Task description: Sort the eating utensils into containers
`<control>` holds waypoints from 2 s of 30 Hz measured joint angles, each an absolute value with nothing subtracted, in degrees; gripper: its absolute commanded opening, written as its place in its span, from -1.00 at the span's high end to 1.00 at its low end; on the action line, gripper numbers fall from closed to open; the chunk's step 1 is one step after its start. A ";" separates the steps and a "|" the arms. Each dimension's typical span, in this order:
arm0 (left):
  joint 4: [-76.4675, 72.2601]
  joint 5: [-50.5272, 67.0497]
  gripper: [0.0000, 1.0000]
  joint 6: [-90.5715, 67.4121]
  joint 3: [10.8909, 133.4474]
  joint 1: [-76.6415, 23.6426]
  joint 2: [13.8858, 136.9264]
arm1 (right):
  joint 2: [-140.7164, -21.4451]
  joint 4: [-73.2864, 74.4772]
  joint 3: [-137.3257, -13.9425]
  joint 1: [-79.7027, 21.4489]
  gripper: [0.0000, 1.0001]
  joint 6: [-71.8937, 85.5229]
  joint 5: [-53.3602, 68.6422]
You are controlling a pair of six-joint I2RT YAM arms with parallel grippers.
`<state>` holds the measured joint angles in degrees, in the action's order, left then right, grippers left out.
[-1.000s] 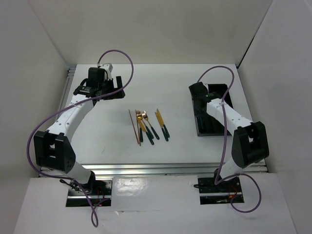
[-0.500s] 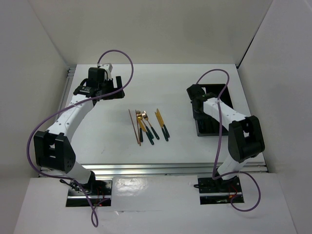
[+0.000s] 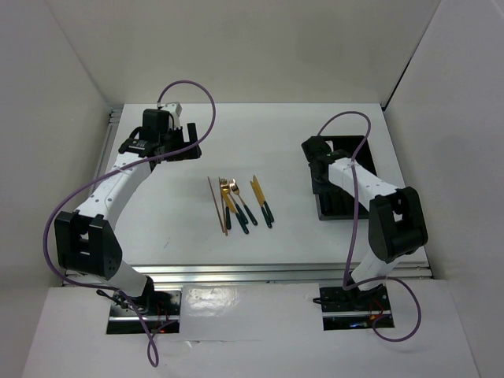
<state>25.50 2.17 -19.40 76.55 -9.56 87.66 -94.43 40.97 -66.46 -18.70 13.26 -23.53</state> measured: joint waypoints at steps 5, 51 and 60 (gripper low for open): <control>25.52 2.17 -1.00 -19.40 76.55 -9.56 87.66 | -94.15 41.34 -66.81 -18.70 0.18 13.39 -23.35; 25.47 3.40 -1.00 -19.49 76.55 -9.56 87.66 | -103.35 24.01 -74.52 -42.24 0.13 16.80 -1.21; 25.91 3.95 -1.00 -19.59 77.17 -9.56 89.54 | -103.98 24.10 -71.20 -42.35 0.13 16.88 -0.19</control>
